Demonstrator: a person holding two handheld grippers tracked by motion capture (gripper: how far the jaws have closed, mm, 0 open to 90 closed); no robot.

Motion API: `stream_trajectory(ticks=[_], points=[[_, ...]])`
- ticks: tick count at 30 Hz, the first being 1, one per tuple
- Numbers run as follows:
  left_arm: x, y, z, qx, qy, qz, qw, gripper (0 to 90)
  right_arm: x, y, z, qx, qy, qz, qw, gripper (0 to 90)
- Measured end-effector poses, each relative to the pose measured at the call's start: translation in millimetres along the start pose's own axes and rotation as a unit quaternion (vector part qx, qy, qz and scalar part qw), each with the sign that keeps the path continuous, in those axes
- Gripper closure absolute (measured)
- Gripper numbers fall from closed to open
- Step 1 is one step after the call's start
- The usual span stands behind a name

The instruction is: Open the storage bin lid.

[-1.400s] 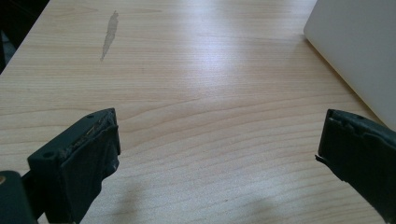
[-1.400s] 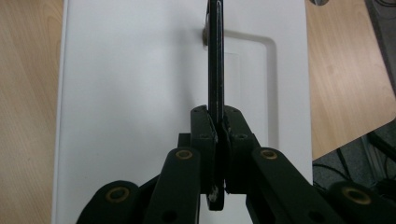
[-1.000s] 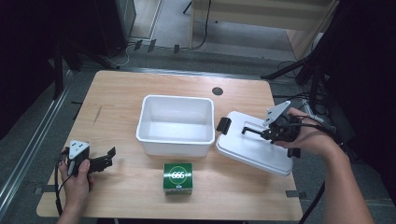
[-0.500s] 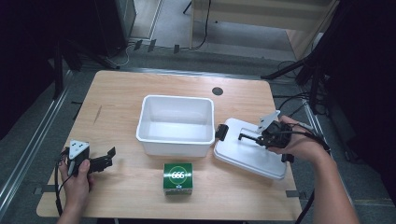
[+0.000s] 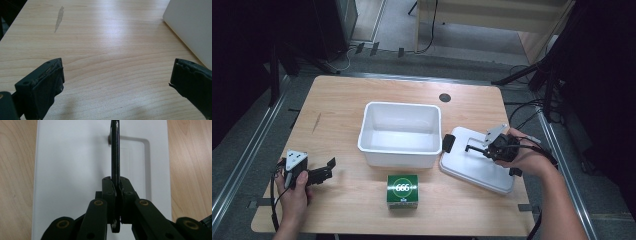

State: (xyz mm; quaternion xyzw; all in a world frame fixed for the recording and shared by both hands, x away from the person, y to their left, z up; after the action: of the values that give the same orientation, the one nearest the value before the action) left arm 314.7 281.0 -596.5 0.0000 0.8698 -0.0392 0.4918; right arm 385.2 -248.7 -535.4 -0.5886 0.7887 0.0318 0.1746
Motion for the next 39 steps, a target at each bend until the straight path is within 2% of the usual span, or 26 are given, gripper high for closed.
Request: stream_trajectory(ticks=[13, 17, 21, 24, 28, 30, 33, 37, 39], points=[[0.0, 0.2, 0.3, 0.000, 0.001, -0.001, 1.0000, 0.0, 7.8, 1.8, 8.9, 0.006, -0.014, 0.016, 0.9998, 84.3], [0.1, 0.3, 0.3, 0.000, 0.002, -0.001, 1.0000, 0.0, 6.3, 2.7, 5.0, 0.001, -0.026, 0.019, 0.9995, 78.1], [0.1, 0.5, 0.4, 0.000, 0.002, -0.003, 1.0000, 0.0, 4.6, 7.9, 0.5, -0.017, -0.032, 0.022, 0.9991, 66.7], [0.2, 1.1, 0.2, 0.001, 0.003, -0.004, 1.0000, 0.0, 3.4, 9.1, -1.5, -0.018, -0.037, 0.021, 0.9989, 53.7], [0.2, 0.7, 0.3, 0.001, 0.002, -0.003, 1.0000, 0.0, 1.4, 7.9, -5.8, -0.007, -0.044, 0.015, 0.9989, 40.6], [0.1, 0.5, 0.1, 0.002, 0.002, -0.002, 1.0000, 0.0, -0.5, 8.5, -9.1, -0.004, -0.048, 0.024, 0.9986, 33.5], [0.0, 0.4, 0.2, 0.002, 0.002, -0.002, 1.0000, 0.0, -3.7, 11.0, -14.5, 0.016, -0.050, 0.023, 0.9983, 19.8], [-0.2, 0.2, 0.6, 0.003, 0.001, -0.002, 1.0000, 0.0, -9.0, 23.1, -19.4, -0.003, -0.037, 0.029, 0.9989, 0.2], [0.0, 0.3, 0.5, 0.002, 0.003, -0.001, 1.0000, 0.0, -12.1, 30.7, -20.6, -0.018, -0.027, 0.027, 0.9991, 0.0]])
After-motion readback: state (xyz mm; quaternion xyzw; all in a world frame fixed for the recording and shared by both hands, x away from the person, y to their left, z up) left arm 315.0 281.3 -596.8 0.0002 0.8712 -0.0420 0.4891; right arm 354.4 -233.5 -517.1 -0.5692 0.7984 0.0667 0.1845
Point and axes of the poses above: each handheld gripper's, and its own axes: z roughly forward along the jaws, x roughly out of its underside, y roughly to its left, the point moved 9 cm from there along z, roughly forward along the jaws, and after that the axes turned 5 degrees about -x, right-handed, at the moved point
